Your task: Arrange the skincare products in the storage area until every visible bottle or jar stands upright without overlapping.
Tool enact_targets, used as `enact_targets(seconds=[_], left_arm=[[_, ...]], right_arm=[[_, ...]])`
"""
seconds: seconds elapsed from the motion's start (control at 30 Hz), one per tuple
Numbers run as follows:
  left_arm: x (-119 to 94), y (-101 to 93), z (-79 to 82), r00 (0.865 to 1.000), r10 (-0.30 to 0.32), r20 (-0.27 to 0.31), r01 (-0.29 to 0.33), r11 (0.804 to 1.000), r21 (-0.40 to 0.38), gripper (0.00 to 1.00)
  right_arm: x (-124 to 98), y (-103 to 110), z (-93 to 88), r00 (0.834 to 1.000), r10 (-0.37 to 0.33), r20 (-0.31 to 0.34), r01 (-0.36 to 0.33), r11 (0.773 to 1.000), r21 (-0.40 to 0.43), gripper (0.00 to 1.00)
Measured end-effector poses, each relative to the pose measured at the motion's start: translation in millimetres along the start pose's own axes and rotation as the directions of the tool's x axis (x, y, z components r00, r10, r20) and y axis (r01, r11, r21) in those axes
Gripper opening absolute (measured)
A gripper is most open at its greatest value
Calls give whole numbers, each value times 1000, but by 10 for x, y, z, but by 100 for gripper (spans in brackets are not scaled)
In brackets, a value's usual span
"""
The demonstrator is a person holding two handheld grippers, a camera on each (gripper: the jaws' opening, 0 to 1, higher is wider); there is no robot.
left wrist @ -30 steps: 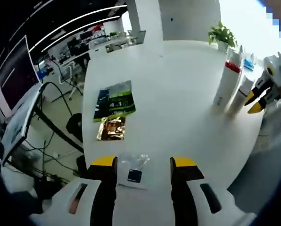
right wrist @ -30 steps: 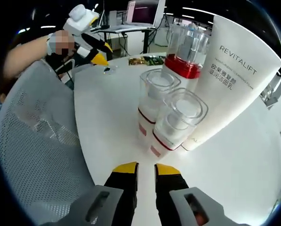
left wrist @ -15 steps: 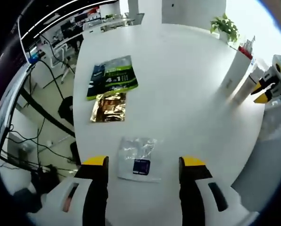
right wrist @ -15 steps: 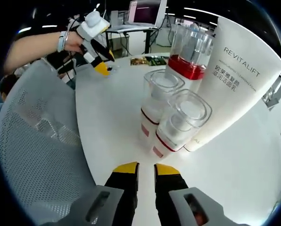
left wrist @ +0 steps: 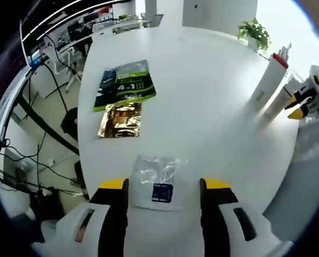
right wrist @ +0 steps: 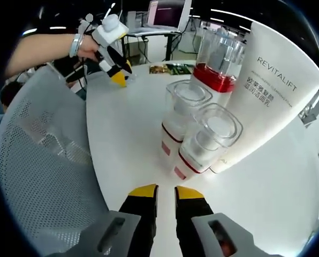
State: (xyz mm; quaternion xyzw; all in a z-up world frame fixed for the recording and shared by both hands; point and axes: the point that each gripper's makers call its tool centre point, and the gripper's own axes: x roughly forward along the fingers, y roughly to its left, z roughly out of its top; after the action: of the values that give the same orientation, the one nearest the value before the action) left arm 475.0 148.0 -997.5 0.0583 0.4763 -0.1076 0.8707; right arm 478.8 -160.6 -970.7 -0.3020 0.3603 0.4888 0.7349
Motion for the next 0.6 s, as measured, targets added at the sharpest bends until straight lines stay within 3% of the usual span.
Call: enact_targets(seconds=[0.17, 0.6], left_arm=[[1, 4, 19, 1000, -8, 6, 8, 1000, 4, 41], [-20, -61, 9, 1000, 20, 18, -20, 1000, 0, 33]], right_arm=[[-1, -2, -3, 1000, -1, -1, 1, 1000, 1, 6], [-12, -3, 24, 1000, -2, 11, 2, 1000, -2, 6]])
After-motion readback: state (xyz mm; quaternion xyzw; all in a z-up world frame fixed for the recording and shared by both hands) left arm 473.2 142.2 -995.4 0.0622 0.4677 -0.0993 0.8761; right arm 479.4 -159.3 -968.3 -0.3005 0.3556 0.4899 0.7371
